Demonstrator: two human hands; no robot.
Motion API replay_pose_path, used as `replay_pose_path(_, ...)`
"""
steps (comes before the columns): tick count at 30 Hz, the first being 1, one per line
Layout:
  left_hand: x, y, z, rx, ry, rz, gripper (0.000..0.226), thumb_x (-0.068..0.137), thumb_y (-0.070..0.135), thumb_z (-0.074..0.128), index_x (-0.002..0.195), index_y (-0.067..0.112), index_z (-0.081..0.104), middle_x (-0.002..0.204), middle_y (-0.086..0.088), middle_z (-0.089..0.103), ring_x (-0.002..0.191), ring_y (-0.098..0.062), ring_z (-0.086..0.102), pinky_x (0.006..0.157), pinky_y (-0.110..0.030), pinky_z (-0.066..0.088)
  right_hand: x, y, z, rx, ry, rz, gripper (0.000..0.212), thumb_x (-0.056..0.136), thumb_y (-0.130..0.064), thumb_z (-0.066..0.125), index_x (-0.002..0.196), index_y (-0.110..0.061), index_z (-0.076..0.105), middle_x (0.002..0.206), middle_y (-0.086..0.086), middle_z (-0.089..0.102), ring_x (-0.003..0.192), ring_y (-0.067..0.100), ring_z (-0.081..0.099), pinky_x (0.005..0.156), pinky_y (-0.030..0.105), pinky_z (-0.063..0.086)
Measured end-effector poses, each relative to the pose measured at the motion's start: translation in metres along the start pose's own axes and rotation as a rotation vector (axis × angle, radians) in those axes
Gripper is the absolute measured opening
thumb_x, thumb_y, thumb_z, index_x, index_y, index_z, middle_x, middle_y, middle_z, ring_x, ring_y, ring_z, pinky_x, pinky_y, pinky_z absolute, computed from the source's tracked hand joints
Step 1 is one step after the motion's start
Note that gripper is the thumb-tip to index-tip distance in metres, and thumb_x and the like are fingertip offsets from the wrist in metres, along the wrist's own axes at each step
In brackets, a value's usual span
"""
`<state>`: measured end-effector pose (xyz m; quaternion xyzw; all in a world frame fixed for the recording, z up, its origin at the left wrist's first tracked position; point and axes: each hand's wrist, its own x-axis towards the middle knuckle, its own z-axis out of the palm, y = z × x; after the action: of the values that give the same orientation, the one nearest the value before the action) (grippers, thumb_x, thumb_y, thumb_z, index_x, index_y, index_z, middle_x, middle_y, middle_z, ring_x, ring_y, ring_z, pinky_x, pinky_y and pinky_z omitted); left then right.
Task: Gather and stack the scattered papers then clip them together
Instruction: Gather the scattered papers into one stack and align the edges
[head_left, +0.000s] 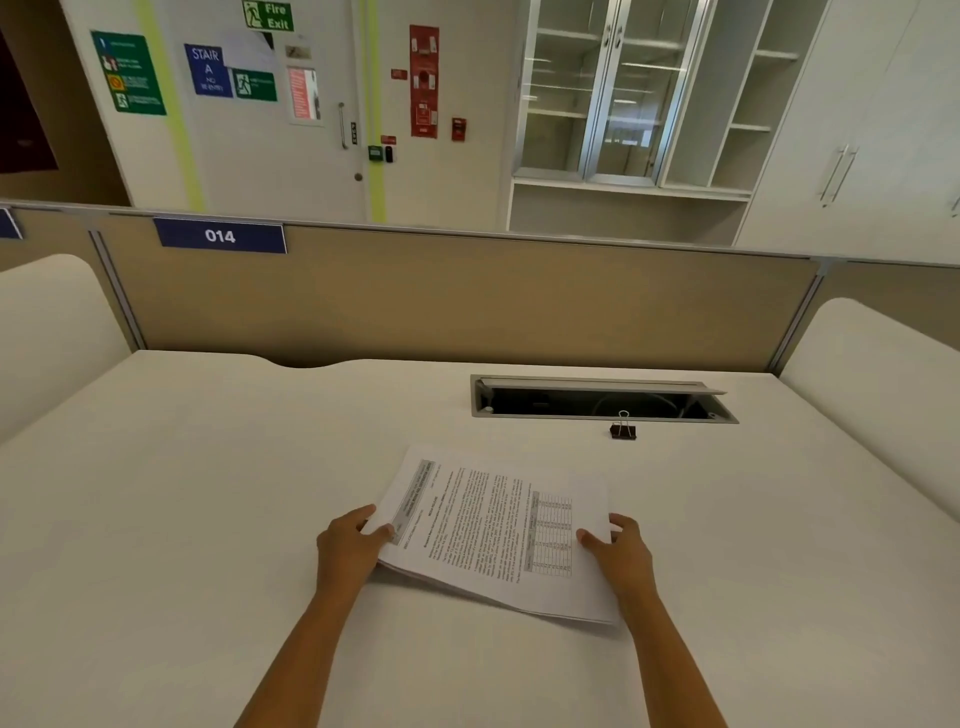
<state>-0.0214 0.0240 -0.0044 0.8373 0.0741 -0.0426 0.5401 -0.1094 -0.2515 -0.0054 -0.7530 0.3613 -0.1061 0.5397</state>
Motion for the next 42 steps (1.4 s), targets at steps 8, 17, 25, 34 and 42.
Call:
replay_pose_path(8, 0.011, 0.012, -0.002, 0.152, 0.077, -0.033, 0.032, 0.096, 0.021, 0.045, 0.101, -0.004, 0.063, 0.104, -0.021, 0.065, 0.102, -0.036, 0.056, 0.089, -0.037, 0.042, 0.002, 0.001, -0.004, 0.026, -0.018, 0.045, 0.058, 0.089, -0.018, 0.059, 0.14, -0.009, 0.034, 0.136, 0.016, 0.051, 0.118, 0.033, 0.053, 0.097, 0.038, 0.041)
replay_pose_path(17, 0.023, 0.013, -0.001, 0.065, -0.23, -0.031, 0.036, 0.089, 0.02, 0.058, 0.122, 0.005, 0.056, 0.12, -0.015, 0.063, 0.097, -0.027, 0.061, 0.082, -0.035, 0.05, 0.007, -0.002, -0.015, 0.08, -0.037, 0.041, 0.044, 0.08, -0.012, 0.068, 0.123, -0.008, 0.056, 0.115, 0.015, 0.066, 0.097, 0.033, 0.065, 0.09, 0.048, 0.052)
replay_pose_path(25, -0.006, 0.057, 0.013, -0.368, -0.165, 0.356, 0.033, 0.092, 0.015, 0.052, 0.123, 0.021, 0.045, 0.108, 0.006, 0.061, 0.094, -0.01, 0.063, 0.08, -0.027, 0.054, -0.024, -0.042, -0.027, 0.399, 0.056, -0.401, 0.03, 0.086, -0.022, 0.063, 0.115, -0.019, 0.053, 0.104, 0.003, 0.066, 0.091, 0.021, 0.066, 0.073, 0.034, 0.057)
replay_pose_path(34, 0.0, 0.052, 0.017, -0.319, -0.249, 0.342, 0.024, 0.093, 0.015, 0.05, 0.116, 0.024, 0.053, 0.097, 0.013, 0.062, 0.09, -0.003, 0.06, 0.077, -0.026, 0.054, -0.017, -0.03, -0.025, 0.348, -0.046, -0.347, 0.024, 0.082, -0.016, 0.068, 0.103, -0.025, 0.061, 0.096, -0.003, 0.068, 0.092, 0.019, 0.065, 0.073, 0.034, 0.056)
replay_pose_path(42, 0.001, 0.034, 0.02, -0.375, -0.297, 0.199, 0.039, 0.089, 0.013, 0.056, 0.128, 0.015, 0.05, 0.116, -0.002, 0.06, 0.104, -0.02, 0.058, 0.086, -0.032, 0.05, -0.02, -0.023, -0.018, 0.391, -0.085, -0.287, 0.023, 0.08, -0.013, 0.071, 0.091, -0.033, 0.064, 0.097, -0.003, 0.069, 0.093, 0.017, 0.064, 0.081, 0.036, 0.054)
